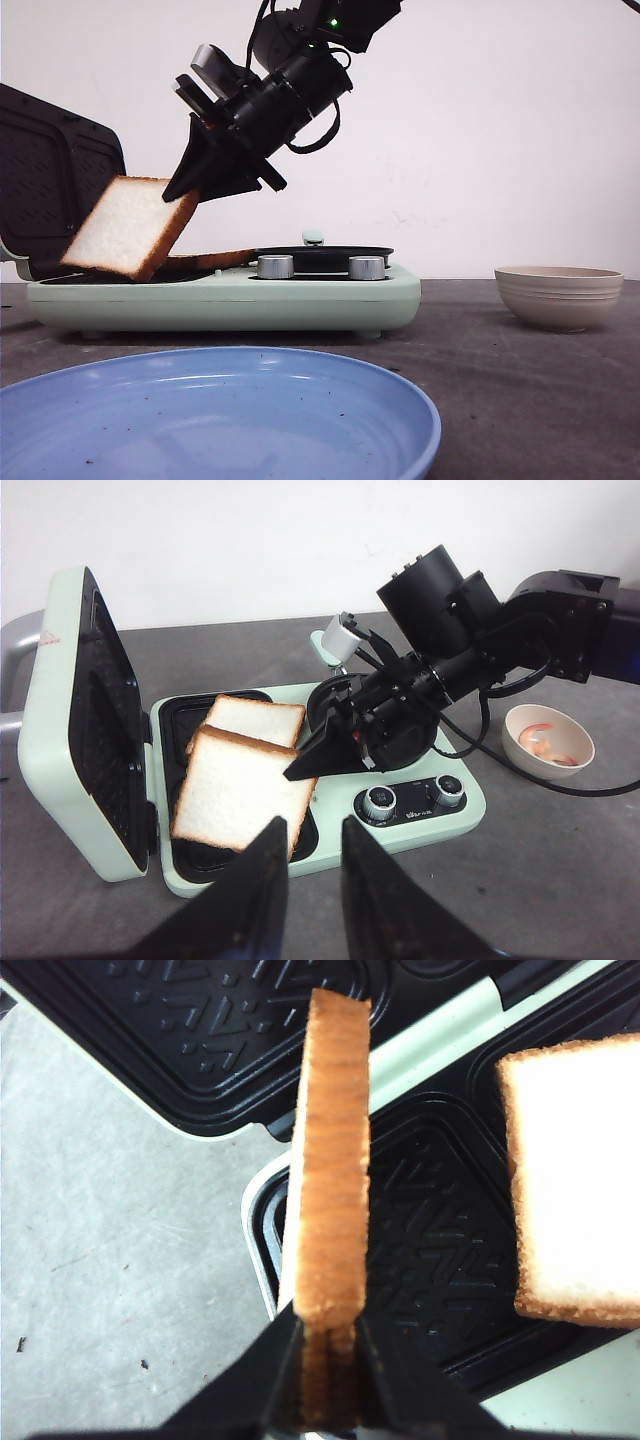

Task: Make breakfast with bread and shrimp
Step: 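Lower the slice onto the second plate and release with the right gripper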

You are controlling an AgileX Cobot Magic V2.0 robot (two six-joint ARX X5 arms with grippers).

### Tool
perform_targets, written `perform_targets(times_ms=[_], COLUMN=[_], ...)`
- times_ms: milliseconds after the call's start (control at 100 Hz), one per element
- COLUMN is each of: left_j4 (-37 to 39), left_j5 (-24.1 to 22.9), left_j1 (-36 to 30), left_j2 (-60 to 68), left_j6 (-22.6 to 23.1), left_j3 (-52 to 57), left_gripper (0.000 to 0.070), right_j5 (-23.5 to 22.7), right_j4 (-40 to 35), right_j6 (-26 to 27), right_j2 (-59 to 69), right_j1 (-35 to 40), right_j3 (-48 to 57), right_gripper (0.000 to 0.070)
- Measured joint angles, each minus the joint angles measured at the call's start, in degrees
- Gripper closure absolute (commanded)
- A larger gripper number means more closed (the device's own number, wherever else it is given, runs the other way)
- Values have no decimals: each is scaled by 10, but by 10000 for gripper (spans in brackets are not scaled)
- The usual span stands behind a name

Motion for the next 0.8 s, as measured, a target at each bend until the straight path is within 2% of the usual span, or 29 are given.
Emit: perform_targets(times_ms=[130,330,800], left_j4=[0,-2,-4], left_j5=[0,0,0], left_j1=[0,0,0], left_j2=[0,0,0], left_j6=[2,4,4], left_j3=[0,0,0], left_gripper=[685,685,685], right_j5=[-5,-59,-58], right_j4=[0,-9,-4], right_j6=[0,18,29], right_j2=[0,0,1], right_j1=[0,-8,-8], right_j3=[0,0,0], right_gripper=[700,700,700])
